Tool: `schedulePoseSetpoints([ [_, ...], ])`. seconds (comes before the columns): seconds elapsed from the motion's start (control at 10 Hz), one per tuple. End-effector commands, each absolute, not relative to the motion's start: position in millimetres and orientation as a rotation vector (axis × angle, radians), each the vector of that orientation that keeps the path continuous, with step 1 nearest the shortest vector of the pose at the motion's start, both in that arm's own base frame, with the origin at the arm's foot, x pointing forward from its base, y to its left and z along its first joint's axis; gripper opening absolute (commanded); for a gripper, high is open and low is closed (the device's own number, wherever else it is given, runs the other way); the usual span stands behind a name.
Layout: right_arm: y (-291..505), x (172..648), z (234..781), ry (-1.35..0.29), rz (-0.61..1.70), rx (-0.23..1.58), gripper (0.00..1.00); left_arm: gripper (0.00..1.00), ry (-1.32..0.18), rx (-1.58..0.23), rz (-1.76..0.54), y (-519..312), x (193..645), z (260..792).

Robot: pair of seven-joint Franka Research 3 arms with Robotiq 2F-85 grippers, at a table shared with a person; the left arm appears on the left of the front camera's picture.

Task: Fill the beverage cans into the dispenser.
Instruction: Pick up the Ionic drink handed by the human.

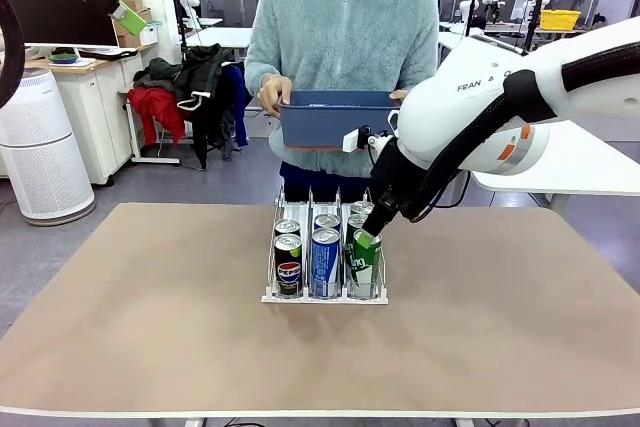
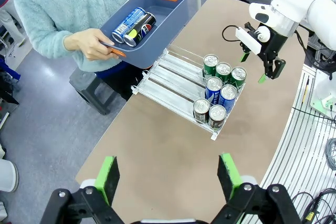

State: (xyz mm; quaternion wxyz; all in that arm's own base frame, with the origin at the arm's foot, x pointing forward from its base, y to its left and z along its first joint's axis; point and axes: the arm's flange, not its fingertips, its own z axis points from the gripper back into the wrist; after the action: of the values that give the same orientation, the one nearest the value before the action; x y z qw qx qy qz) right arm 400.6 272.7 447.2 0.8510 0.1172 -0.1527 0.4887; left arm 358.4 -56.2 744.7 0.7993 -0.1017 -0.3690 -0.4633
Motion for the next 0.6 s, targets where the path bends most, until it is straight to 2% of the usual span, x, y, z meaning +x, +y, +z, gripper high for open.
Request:
schedulePoseSetpoints([
  [0.0, 274, 403, 445, -0.34, 1.029, 0.255, 1.0, 1.0, -0.801, -0.221, -0.995, -56, 360, 744],
  [0.1, 273, 401, 447, -0.322, 1.029, 0.247, 1.0, 1.0, -0.801, -0.221, -0.995, -56, 360, 744],
  [0.4, 248, 401, 535, -0.229, 1.126, 0.329, 1.0, 1.0, -0.801, -0.221, -0.995, -56, 360, 744],
  [0.5, 241, 397, 564, -0.249, 1.132, 0.325, 1.0, 1.0, -0.801, -0.221, -0.995, -56, 360, 744],
])
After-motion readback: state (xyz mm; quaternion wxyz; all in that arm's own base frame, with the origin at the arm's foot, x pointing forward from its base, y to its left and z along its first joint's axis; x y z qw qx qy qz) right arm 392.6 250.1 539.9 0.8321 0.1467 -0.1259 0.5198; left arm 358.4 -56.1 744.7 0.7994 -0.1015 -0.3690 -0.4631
